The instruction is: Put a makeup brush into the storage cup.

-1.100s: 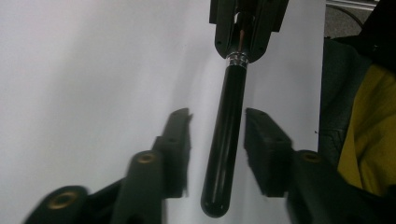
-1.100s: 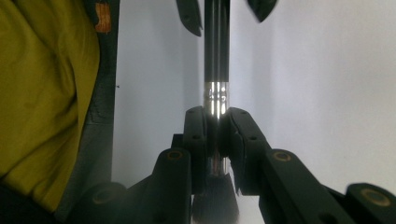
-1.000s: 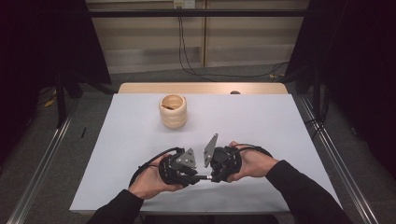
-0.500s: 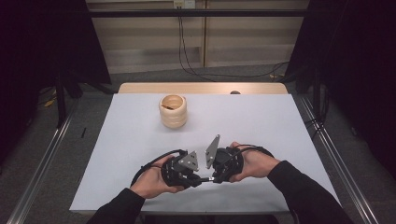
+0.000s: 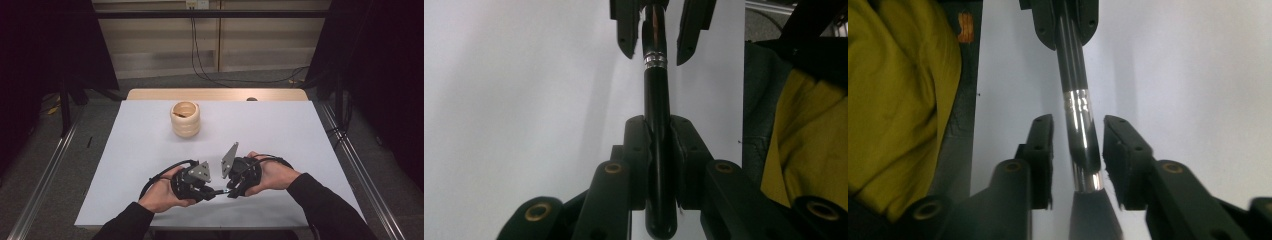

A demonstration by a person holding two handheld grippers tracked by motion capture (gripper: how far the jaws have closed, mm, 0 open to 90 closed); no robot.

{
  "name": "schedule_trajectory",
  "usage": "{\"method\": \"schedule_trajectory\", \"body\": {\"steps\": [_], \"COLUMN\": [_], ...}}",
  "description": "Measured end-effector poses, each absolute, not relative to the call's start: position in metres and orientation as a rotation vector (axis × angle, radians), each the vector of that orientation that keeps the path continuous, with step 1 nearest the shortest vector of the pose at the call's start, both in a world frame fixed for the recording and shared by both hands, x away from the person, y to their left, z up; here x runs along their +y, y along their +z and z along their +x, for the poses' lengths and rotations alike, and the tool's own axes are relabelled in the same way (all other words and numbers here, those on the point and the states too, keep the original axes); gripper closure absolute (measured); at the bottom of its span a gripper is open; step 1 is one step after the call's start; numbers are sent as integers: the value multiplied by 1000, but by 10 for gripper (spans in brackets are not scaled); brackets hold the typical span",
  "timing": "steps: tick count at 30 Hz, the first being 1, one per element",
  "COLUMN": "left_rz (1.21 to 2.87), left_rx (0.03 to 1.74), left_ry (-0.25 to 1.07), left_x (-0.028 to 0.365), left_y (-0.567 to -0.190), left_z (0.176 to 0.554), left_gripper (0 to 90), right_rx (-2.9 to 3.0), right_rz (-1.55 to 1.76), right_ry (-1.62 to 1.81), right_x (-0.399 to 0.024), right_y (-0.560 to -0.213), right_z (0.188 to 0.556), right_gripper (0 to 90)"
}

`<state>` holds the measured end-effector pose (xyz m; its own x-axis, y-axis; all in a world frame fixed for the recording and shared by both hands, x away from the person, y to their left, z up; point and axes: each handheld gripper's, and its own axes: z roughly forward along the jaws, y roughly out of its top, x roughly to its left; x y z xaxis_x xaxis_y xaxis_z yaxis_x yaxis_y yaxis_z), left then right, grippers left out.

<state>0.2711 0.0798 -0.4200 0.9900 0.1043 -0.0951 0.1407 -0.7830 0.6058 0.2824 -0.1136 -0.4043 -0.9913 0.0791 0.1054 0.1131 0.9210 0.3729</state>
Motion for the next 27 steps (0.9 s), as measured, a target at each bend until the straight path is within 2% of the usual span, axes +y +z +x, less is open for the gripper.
{"method": "schedule_trajectory", "body": {"steps": [18,24,27], "left_rz": [2412,2390,2392], "left_rx": [253,273,270], "left_ry": [-78,-76,-63], "left_x": [91,95,95], "left_y": [-426,-425,-423], "left_z": [270,270,267], "left_gripper": [794,794,794], "right_rx": [-2943,-2942,-2927], "right_rz": [-365,-384,-401], "right_ry": [-884,-983,-1037], "right_x": [-136,-144,-146], "right_y": [-405,-405,-404], "right_z": [291,291,290], "right_gripper": [175,79,81]}}
